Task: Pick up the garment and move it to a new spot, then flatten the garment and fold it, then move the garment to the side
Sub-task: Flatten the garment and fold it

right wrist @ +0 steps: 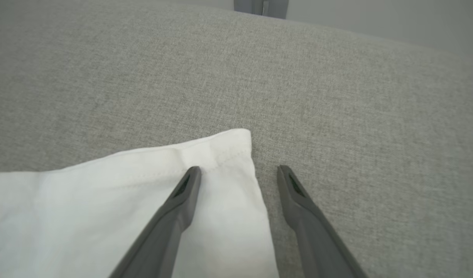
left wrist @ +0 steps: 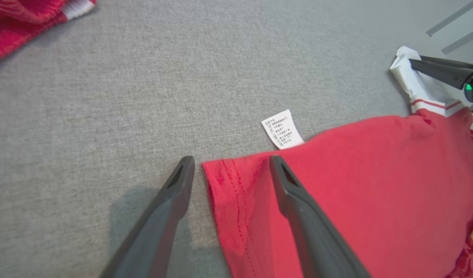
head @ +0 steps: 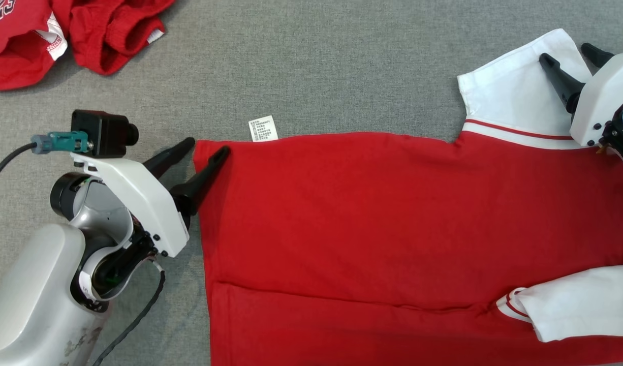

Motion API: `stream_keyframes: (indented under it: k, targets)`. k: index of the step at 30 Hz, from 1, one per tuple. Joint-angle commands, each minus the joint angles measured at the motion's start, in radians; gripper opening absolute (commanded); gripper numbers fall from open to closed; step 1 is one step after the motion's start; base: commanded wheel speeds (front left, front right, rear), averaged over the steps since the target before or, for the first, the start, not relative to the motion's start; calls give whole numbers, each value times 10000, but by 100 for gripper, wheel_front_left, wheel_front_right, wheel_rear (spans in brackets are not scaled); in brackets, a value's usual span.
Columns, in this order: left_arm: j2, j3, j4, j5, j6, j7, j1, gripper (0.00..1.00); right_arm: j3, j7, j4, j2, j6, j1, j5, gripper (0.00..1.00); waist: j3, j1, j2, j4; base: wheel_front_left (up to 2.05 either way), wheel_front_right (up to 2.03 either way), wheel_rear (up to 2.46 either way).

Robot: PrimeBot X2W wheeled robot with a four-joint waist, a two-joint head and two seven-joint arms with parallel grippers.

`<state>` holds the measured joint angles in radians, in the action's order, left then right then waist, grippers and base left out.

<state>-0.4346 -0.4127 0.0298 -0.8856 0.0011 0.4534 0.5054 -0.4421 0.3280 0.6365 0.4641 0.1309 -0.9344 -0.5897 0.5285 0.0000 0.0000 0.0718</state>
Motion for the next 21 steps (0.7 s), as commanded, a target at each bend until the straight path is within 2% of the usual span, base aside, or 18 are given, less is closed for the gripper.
stream_keyframes:
  k: [1, 5, 6, 7, 8, 9, 14, 21]
  targets:
    - [-106, -25, -65, -80, 28, 63, -152, 100, -154, 74, 94, 65, -2, 4, -128, 100, 23, 0, 0, 5, 0, 0, 0]
    - [-64, -212, 85, -102, 43, 249, -280, 100, -545, 177, 16, 26, 3, -9, -290, 100, 112, 0, 0, -5, 0, 0, 0]
    - [-36, -278, 169, -98, -2, 305, -254, 100, -692, 137, -87, 4, 12, -7, -338, 86, 136, 0, 0, -10, 0, 0, 0]
    - [13, -328, 263, -94, -34, 290, -202, 53, -715, -35, -161, 3, 10, -51, -431, 0, 160, 0, 0, -18, 0, 0, 0]
    - [83, -329, 356, -95, -78, 208, -121, 24, -746, -143, -210, 4, 10, -83, -548, 0, 171, 0, 0, -27, 0, 0, 0]
    - [112, -340, 439, -48, -114, 144, -26, 0, -804, -248, -251, 43, 9, -114, -613, 0, 169, 0, 0, -40, 0, 0, 0]
    - [166, -190, 605, 19, -307, -330, 117, 0, -811, -1272, -733, 295, -2, -51, -1076, 0, -146, 0, 0, -157, 0, 0, 0]
    - [-58, 184, 66, -182, -257, -899, -708, 0, -492, -2546, -2504, 952, -2, 1257, -2057, 0, -919, 0, 0, -488, 0, 0, 0]
